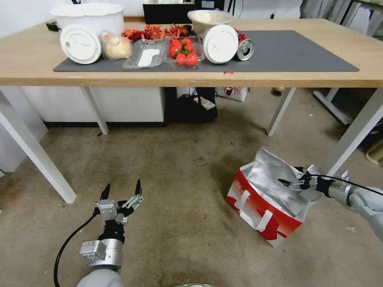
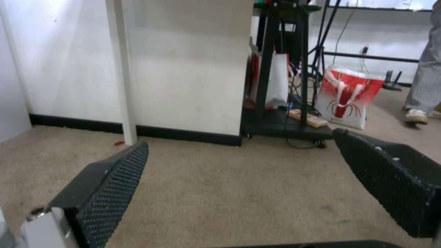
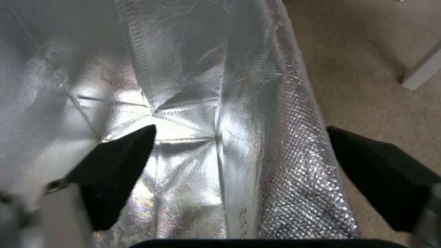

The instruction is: Pick up the food delivery bag from the floor and place it on the table.

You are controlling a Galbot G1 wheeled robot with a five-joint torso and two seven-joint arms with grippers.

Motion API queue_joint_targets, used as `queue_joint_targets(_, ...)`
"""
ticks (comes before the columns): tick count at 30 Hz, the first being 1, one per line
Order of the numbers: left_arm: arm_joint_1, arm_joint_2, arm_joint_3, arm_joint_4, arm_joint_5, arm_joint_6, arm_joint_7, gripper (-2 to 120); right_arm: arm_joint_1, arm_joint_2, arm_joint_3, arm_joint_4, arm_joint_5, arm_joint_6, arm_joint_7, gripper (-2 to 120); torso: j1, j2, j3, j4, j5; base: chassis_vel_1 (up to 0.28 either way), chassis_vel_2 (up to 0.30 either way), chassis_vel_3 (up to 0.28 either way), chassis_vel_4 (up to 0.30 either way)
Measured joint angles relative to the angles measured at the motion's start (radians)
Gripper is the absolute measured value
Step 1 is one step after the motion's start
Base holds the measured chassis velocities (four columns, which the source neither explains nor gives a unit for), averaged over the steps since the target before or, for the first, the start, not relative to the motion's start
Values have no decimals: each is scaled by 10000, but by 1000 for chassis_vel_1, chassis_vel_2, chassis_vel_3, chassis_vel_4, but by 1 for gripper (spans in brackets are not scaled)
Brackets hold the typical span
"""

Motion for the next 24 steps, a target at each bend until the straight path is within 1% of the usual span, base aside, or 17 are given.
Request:
queue_joint_targets(2, -24, -24, 8, 25, 6, -8, -6, 100, -8, -33, -13, 23, 48, -4, 0, 80, 0, 0, 0, -1, 0, 0, 0, 0, 0)
queue_joint_targets(3, -24, -24, 8, 25, 6, -8, -6, 100, -8, -33, -13, 23, 48, -4, 0, 80, 0, 0, 0, -1, 0, 0, 0, 0, 0)
queue_joint_targets(5, -50, -32, 10, 40, 6, -13, -25, 100, -46, -65, -13, 26, 89, -4, 0, 69, 0, 0, 0, -1, 1, 0, 0, 0, 0)
queue_joint_targets(6, -50, -32, 10, 40, 6, -13, -25, 100, -46, -65, -13, 26, 89, -4, 0, 69, 0, 0, 0, -1, 1, 0, 0, 0, 0)
queue_joint_targets(7, -60, -32, 10, 41, 6, -13, -31, 100, -62, -74, -13, 30, 100, -4, 0, 67, -1, 0, 0, -1, 1, 0, 0, 0, 0)
queue_joint_targets(10, -110, -16, 7, 68, 6, -29, -73, 100, -149, -117, 10, 64, 129, -4, 29, 51, -1, 1, 0, -1, 1, 0, 0, 0, 0)
queue_joint_targets(11, -110, -16, 7, 68, 6, -29, -73, 100, -149, -117, 10, 64, 129, -4, 29, 51, -1, 1, 0, -1, 1, 0, 0, 0, 0)
queue_joint_targets(14, -152, 3, 1, 120, 44, -95, -124, 100, -200, -123, 50, 108, 205, 2, 200, 36, -1, 1, -1, -1, 1, 0, 0, 0, 0)
queue_joint_targets(15, -152, 3, 1, 120, 44, -95, -124, 100, -200, -123, 50, 108, 205, 2, 200, 36, -1, 1, -1, -1, 1, 0, 0, 0, 0)
queue_joint_targets(18, -185, 17, 0, 151, 61, -104, -164, 100, -195, -141, 51, 105, 220, 0, 206, 23, -1, 1, 0, -2, 1, 0, 0, 0, 0)
queue_joint_targets(19, -185, 17, 0, 151, 61, -104, -164, 100, -195, -141, 51, 105, 220, 0, 206, 23, -1, 1, 0, -2, 1, 0, 0, 0, 0)
queue_joint_targets(21, -211, 34, -8, 157, 56, -101, -186, 100, -135, -141, 44, 33, 231, -8, 203, 12, 0, 1, 0, 0, 0, 0, 0, 0, 0)
queue_joint_targets(22, -219, 42, -16, 157, 44, -92, -191, 100, -118, -141, 41, 8, 238, -13, 202, 8, -1, 1, 0, 0, 0, 0, 0, 0, 0)
queue_joint_targets(23, -219, 42, -16, 157, 44, -92, -191, 100, -118, -141, 41, 8, 238, -13, 202, 8, -1, 1, 0, 0, 0, 0, 0, 0, 0)
queue_joint_targets(24, -227, 52, -26, 157, 33, -85, -195, 100, -112, -141, 38, -1, 245, -16, 202, 2, -1, 1, 0, 0, 1, 0, 0, 0, 0)
